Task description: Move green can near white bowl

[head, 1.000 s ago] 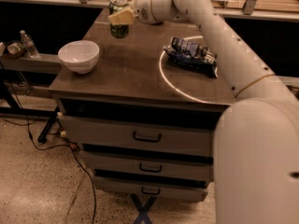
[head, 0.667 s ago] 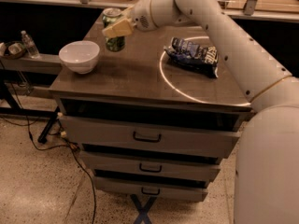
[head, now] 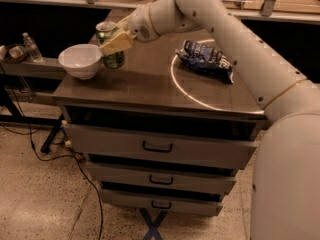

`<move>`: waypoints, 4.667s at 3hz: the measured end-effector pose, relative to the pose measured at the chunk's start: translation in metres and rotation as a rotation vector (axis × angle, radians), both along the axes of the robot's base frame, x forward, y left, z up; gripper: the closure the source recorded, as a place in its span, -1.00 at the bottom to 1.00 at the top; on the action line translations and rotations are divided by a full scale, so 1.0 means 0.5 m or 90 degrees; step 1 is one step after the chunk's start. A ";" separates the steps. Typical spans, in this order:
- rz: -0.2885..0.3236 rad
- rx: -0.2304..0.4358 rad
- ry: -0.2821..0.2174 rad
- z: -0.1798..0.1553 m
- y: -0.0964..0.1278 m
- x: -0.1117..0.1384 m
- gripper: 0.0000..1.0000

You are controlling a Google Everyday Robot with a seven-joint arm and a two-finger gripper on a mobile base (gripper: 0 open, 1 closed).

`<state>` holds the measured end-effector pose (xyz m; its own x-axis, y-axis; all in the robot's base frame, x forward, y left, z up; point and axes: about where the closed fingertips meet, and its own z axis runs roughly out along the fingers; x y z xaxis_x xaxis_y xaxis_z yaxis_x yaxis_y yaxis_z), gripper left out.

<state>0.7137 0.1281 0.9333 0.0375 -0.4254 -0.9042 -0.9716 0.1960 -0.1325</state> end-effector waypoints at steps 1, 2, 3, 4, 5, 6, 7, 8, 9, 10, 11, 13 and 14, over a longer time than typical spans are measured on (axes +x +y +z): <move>0.029 -0.013 -0.016 -0.004 0.018 -0.001 0.19; 0.043 -0.026 -0.034 -0.016 0.023 0.014 -0.43; 0.043 -0.036 -0.041 -0.026 0.019 0.025 -0.89; 0.034 -0.043 -0.040 -0.035 0.010 0.035 -1.00; 0.009 -0.048 -0.038 -0.036 -0.014 0.045 -1.00; -0.020 -0.059 -0.036 -0.036 -0.050 0.053 -1.00; -0.040 -0.065 -0.032 -0.041 -0.071 0.055 -1.00; -0.080 -0.081 -0.038 -0.045 -0.106 0.083 -1.00; -0.132 -0.110 -0.053 -0.065 -0.148 0.160 -1.00; -0.164 -0.129 -0.055 -0.084 -0.176 0.206 -1.00; -0.183 -0.145 -0.042 -0.107 -0.208 0.217 -1.00; -0.157 -0.168 0.016 -0.179 -0.214 0.168 -1.00; -0.125 -0.152 0.021 -0.170 -0.179 0.140 -1.00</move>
Offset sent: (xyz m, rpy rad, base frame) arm 0.0114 0.0092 -0.0059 -0.0498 -0.0792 0.0818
